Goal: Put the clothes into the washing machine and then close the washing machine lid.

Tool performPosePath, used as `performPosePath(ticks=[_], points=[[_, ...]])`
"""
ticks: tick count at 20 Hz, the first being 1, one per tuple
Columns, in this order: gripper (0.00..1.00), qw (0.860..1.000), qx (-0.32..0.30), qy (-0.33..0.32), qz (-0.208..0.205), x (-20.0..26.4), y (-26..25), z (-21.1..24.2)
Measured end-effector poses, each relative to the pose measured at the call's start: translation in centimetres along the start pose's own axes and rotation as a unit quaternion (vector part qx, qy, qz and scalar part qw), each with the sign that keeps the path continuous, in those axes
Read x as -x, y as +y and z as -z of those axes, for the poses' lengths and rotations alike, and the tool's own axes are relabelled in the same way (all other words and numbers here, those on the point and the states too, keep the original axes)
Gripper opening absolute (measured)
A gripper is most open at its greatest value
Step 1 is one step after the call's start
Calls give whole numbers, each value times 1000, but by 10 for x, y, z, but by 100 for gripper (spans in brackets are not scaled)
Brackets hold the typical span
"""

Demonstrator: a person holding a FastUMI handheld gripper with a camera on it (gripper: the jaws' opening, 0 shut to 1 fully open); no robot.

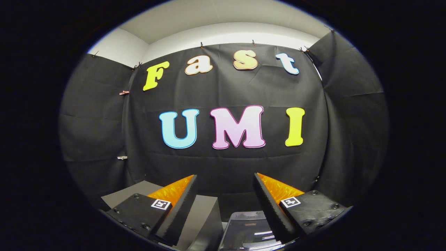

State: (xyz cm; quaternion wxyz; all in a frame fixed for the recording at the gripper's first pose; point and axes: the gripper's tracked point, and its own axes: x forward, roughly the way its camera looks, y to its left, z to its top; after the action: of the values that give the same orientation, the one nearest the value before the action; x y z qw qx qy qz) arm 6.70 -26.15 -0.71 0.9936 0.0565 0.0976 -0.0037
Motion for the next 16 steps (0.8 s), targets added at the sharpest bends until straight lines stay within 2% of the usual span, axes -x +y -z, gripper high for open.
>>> performPosePath(ticks=[16], points=[[99, 1000, 0, 3, -6, -6, 9, 1]])
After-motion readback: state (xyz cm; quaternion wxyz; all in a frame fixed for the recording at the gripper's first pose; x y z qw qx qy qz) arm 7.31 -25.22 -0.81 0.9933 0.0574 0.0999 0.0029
